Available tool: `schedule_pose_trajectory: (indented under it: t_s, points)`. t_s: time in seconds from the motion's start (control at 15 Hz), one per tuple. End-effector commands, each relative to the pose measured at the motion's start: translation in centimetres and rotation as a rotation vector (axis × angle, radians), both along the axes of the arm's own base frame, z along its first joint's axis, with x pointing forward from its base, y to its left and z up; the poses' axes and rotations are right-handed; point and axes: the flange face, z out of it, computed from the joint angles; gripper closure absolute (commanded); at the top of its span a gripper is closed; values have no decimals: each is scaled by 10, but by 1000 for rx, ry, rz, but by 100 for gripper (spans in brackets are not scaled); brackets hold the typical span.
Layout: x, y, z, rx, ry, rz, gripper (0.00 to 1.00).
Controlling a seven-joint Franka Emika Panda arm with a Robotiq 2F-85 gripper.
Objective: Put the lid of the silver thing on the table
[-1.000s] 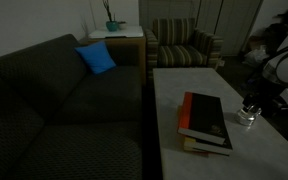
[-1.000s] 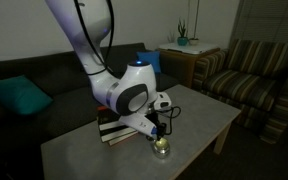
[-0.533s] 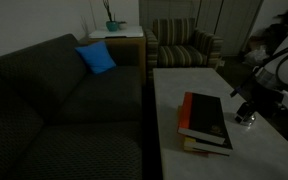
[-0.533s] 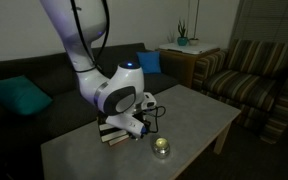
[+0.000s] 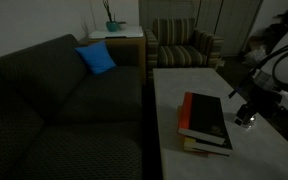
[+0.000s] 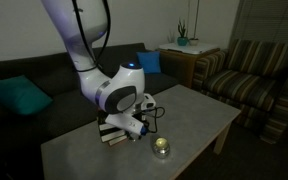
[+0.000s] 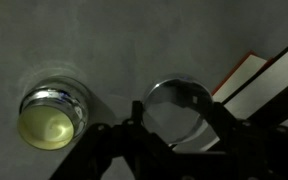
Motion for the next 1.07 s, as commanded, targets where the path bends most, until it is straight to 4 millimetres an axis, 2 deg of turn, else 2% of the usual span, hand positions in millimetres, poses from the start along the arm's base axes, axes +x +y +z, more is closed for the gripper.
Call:
schedule_pose_trajectory:
  t_s: [0.0,0.2,0.53,0.6,0.67,1.0]
  points:
    - [7,11,-28,22,99,11,56]
    - [6,14,-58,40,181,-27,56]
    - [0,9,-113,89,293,-152,56]
    - [3,7,-115,95,304,-181,56]
    - [0,4,-91,98,320,-211,56]
    - [0,-13,-93,120,314,-399,56]
